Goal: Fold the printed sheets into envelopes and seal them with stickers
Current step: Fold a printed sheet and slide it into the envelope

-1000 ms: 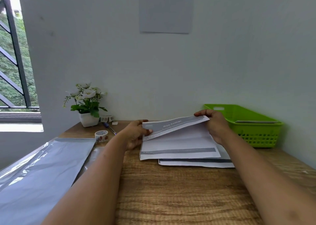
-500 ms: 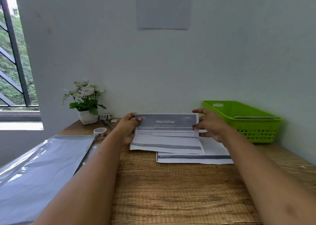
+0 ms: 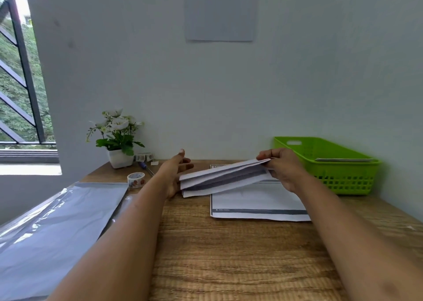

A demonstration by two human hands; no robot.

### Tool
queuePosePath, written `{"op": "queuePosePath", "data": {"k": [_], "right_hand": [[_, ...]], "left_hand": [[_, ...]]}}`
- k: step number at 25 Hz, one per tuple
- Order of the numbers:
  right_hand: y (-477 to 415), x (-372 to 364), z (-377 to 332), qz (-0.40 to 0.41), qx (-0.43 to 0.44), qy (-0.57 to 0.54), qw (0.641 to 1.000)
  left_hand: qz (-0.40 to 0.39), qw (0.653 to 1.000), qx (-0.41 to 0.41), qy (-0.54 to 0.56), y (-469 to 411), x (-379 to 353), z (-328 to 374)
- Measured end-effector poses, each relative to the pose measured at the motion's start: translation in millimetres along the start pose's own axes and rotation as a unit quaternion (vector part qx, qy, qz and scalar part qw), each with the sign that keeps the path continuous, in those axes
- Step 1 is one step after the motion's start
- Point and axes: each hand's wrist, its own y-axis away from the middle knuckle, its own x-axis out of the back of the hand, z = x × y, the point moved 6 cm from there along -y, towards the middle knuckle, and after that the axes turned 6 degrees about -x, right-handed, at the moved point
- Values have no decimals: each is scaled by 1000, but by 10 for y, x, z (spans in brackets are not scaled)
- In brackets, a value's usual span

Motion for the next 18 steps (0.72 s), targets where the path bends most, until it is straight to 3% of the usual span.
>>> {"op": "queuePosePath", "data": {"k": [3,8,11,15,18], "right_hand": [[-44,51,40,42,-3,2,999],[-7,85,13,39,1,27,999],[-38,155,-12,42,-20,-48,998],[-2,65,44,-38,-71,-149,986],[47,-120,-14,-86,-17,-129,988]], "left_hand": [[-46,998,-15,-47,19,-87,-23],[-116,985,-47,-120,76,-182,9],[-100,985,-70,-119,59,-178,55],[-47,988,-118,-90,54,-179,118],[-68,989,-113,-60,70,-245,134]]}}
